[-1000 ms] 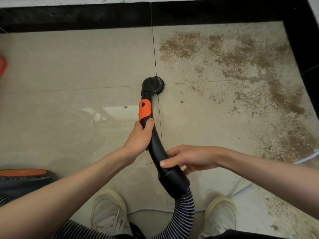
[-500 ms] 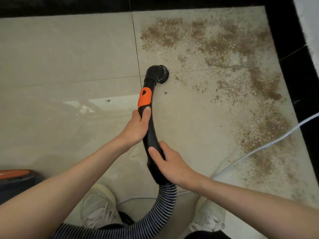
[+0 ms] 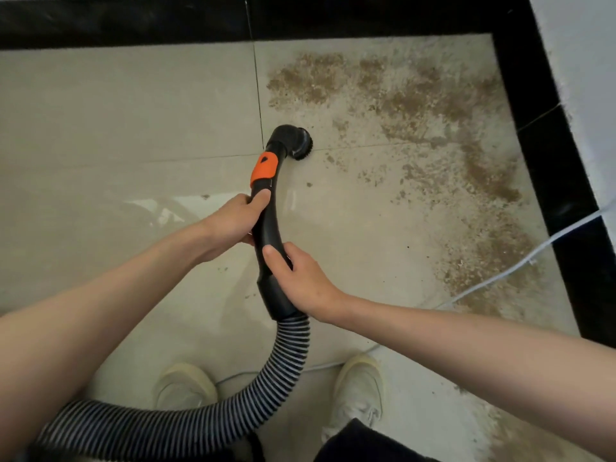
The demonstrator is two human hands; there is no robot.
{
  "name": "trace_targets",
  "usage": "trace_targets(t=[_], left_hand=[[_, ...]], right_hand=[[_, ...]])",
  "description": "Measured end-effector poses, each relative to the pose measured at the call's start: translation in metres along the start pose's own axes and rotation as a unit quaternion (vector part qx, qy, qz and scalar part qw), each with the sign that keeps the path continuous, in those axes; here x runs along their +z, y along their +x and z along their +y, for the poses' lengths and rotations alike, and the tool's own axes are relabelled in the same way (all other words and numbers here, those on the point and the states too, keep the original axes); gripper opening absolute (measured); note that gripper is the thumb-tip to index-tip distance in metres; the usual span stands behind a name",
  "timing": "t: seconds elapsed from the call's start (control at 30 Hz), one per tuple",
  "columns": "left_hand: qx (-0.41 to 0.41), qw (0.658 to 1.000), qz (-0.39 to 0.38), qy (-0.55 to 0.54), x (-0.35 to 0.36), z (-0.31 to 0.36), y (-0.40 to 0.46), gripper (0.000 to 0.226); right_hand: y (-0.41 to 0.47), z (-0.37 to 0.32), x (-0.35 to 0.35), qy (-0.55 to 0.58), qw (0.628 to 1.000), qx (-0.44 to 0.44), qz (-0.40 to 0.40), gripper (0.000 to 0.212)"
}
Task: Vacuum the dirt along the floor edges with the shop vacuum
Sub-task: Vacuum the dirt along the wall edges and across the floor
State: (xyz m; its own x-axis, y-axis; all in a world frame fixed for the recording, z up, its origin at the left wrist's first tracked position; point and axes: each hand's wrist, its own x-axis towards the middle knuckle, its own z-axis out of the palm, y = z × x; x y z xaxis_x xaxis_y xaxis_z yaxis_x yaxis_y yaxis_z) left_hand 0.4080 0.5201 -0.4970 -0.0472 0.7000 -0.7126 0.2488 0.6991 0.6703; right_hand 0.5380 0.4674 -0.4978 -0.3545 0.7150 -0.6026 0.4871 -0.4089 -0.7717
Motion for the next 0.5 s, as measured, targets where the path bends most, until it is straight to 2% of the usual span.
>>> trace_targets(t=[0.13,0.33,0.5], left_hand=[[-0.001,0.999,0.04,-0.02,0.014,0.003,0.013,0.038],[0.031,0.997,0.057,0.036,0.016,-0.008,0.029,0.042],[0.026,0.996,0.077,0.035,0.027,-0.017,0.013,0.044]], right_hand=[[0.002,0.009,-0.008,0.032,0.999,-0.002,-0.001,0.025],[0.005,0.022,0.006,0.06,0.998,0.011,0.0,0.022],[-0.018,0.025,0.019,0.078,0.994,0.028,0.066,0.019]])
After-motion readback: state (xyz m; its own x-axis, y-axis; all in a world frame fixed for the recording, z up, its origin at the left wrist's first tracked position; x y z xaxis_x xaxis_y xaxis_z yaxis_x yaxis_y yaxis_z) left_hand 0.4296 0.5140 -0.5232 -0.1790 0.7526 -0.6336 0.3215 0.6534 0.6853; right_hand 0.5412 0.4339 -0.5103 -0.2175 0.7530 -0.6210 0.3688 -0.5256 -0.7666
